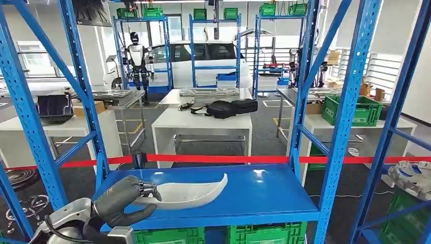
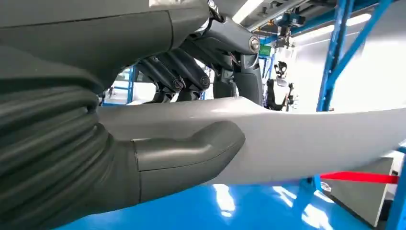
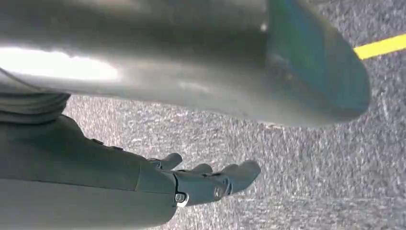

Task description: Take the parts from the cabinet and place them on the table.

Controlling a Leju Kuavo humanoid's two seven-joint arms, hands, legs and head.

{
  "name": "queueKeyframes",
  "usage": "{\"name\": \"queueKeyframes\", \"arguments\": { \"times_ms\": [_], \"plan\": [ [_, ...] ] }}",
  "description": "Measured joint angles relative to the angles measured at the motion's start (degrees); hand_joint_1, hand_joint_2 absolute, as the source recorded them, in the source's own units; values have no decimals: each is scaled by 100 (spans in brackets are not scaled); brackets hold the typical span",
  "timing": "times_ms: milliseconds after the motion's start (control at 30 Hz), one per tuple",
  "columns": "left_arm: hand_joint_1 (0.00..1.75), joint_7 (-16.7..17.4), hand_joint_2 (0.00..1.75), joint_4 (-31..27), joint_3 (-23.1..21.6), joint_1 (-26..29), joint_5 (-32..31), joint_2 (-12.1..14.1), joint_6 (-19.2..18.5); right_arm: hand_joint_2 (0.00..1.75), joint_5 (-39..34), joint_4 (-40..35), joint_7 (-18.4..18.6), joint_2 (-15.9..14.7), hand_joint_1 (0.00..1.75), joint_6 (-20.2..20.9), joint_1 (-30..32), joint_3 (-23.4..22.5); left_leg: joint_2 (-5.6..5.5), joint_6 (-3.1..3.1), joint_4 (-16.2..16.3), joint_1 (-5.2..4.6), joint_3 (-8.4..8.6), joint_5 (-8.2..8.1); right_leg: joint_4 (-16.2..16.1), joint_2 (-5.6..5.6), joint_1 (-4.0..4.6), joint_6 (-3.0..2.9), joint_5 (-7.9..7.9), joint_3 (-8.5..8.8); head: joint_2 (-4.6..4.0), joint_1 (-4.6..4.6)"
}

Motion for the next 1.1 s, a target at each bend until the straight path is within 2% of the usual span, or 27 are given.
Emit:
{"name": "queueKeyframes", "arguments": {
  "times_ms": [33, 67, 133, 167, 200, 233, 300, 333, 367, 467, 500, 533, 567, 633, 667, 700, 733, 767, 800, 833, 867, 900, 967, 1000, 1033, 1067, 1100],
  "plan": [
    [175, 0, 175, -2, 0, 8, 0, 7, 15, 0, 11, 0, 2, 2, 0, 2, -5, -2, -15, -24, 91, 13, -73, -161, -11, -16, 1, -33, 50, -24, 0, -2],
    [175, 9, 175, -2, 0, 6, -2, 15, 15, 0, 28, 0, 0, 0, 0, 2, -9, -2, -17, -43, 353, 19, -155, -449, -11, -14, 0, -77, 98, -78, 0, -15],
    [175, 24, 175, 0, 0, 13, -17, 20, 11, 0, 52, 0, 2, 0, 0, 11, -9, -2, -15, -100, 1195, 43, -404, -1007, -5, -16, 6, -77, 186, -206, 0, -20],
    [175, 24, 175, 2, 0, 19, -17, 24, 2, 0, 52, 0, 2, 0, 0, 17, -6, -2, -16, -120, 1592, 45, -489, -1163, 0, -21, 7, -73, 243, -286, 0, -20],
    [175, 24, 175, 4, 0, 22, -17, 26, -7, 0, 52, 0, 6, 0, 0, 17, -4, -2, -15, -128, 1699, 46, -456, -1133, 7, -23, 7, -69, 287, -349, 0, -24],
    [175, 24, 175, 4, 0, 21, -17, 28, -13, 0, 52, 0, 7, 0, 0, 17, -5, -2, -15, -128, 1581, 51, -310, -994, 16, -23, 5, -60, 330, -413, 0, -24],
    [175, 24, 175, -2, 0, 13, -17, 28, -13, 0, 52, 0, 7, 0, 0, 17, -6, -2, -13, -108, 772, 55, 274, -646, 48, -21, 1, -32, 399, -515, 0, -26],
    [175, 24, 175, -9, 0, -1, -17, 31, -13, 0, 52, 0, 7, 0, 0, 17, -8, -2, -13, -84, 164, 53, 667, -680, 75, -20, 1, -2, 428, -548, 0, -28],
    [175, 24, 175, -15, 0, -10, -17, 26, -13, 0, 52, 0, 7, 0, 0, 17, -7, -2, -21, -52, -82, 25, 857, -811, 81, -13, 21, 39, 460, -586, 0, -28],
    [175, 26, 175, -11, 0, -21, -17, 26, -13, 0, 50, 0, 2, 4, 0, 17, -5, -2, -30, 76, -52, -22, 720, -732, 40, -14, 4, 141, 576, -585, 0, -22],
    [175, 24, 175, -9, 0, -22, -17, 26, -13, 0, 48, 0, 2, 4, 0, 15, 1, -2, -27, 141, -90, 9, 688, -676, 26, -7, 31, 187, 612, -601, 0, -22],
    [175, 24, 175, -4, -2, -41, -17, 18, -13, 0, 48, 0, 2, 4, 0, 15, 0, -2, 7, 204, -104, 35, 695, -613, 113, 4, -2, 218, 489, -645, 0, -22],
    [175, 24, 175, -4, -2, -50, -17, 6, -13, 0, 46, 0, 2, 4, 0, 13, 1, -2, 7, 264, -103, 36, 629, -564, 362, 4, 2, 248, 191, -749, 0, -11],
    [175, 24, 175, 7, -7, -47, -20, -4, -13, 0, 44, 0, 2, 7, 0, 13, -1, -2, 8, 281, -97, 29, 494, -464, 1212, 2, -10, 292, -387, -1045, 0, -2],
    [175, 24, 175, 18, -7, -40, -26, -7, -13, 0, 44, 0, 2, 9, 0, 13, 0, -2, 8, 283, -89, 27, 417, -409, 1654, 3, -8, 306, -558, -1169, 0, 0],
    [175, 24, 175, 22, -9, -30, -37, -9, -9, 0, 44, 0, 4, 9, 0, 13, 0, -2, 8, 279, -79, 26, 353, -366, 1817, 3, -8, 310, -547, -1175, 0, 2],
    [175, 24, 175, 26, -13, -17, -50, -9, -4, 0, 41, 0, 9, 9, 0, 13, 2, -4, 6, 272, -67, 26, 293, -327, 1736, 3, -8, 306, -429, -1063, 0, 2],
    [175, 24, 175, 31, -13, -7, -52, -9, 2, 0, 42, 0, 9, 9, 0, 13, 1, -4, 1, 254, -49, 27, 235, -294, 1421, 2, -8, 292, -248, -824, 0, 9],
    [175, 24, 175, 31, -13, 6, -65, -9, 37, 0, 42, 0, 9, 9, 0, 13, -4, -4, -1, 233, -24, 27, 184, -266, 852, 2, -7, 267, -61, -429, 0, 11],
    [175, 22, 175, 28, -13, 11, -74, -9, 65, 0, 44, 0, 9, 9, 0, 13, -10, -4, -1, 212, 0, 28, 156, -245, 334, 4, -2, 225, -11, -70, 0, 11],
    [175, 22, 175, 20, -13, 18, -87, -9, 87, 0, 46, 0, 9, 9, 0, 15, -21, -4, 0, 183, 21, 1, 110, -229, 16, 4, 34, 179, -151, 102, 0, 15],
    [175, 24, 175, 24, -13, 28, -118, -9, 103, 0, 50, 0, 9, 11, 0, 15, -15, -4, 5, 136, 13, 6, 120, -195, 87, 6, 41, 152, -57, 28, 0, -2],
    [175, 13, 175, 28, -13, 40, -122, -15, 127, 0, 50, 0, 7, 15, 0, 15, -11, -7, 8, 61, -13, 15, 108, -127, 46, 10, 55, 99, -64, 3, 0, -2],
    [175, 9, 175, 31, -13, 42, -127, -15, 129, 0, 50, 4, 9, 26, 0, 15, -5, -7, 8, 15, -12, -3, 82, -108, -10, 2, 4, 49, 12, -5, 0, -7],
    [175, 9, 175, 37, -13, 46, -131, -13, 133, 0, 52, 2, 7, 33, 0, 13, -8, -7, -8, -3, 53, 21, 17, -207, -31, -17, -8, 18, 58, -34, 0, 0],
    [175, 6, 175, 42, -13, 42, -135, -4, 133, 0, 52, 2, 7, 33, 0, 13, -12, -7, -12, -20, 309, 20, -74, -494, -35, -22, -10, -39, 102, -86, 0, -18],
    [175, 7, 175, 46, -13, 47, -138, 0, 131, 0, 52, 2, 4, 33, 0, 11, -14, -7, -10, -45, 680, 31, -194, -777, -34, -25, -10, -45, 139, -134, 0, -24]
  ]
}}
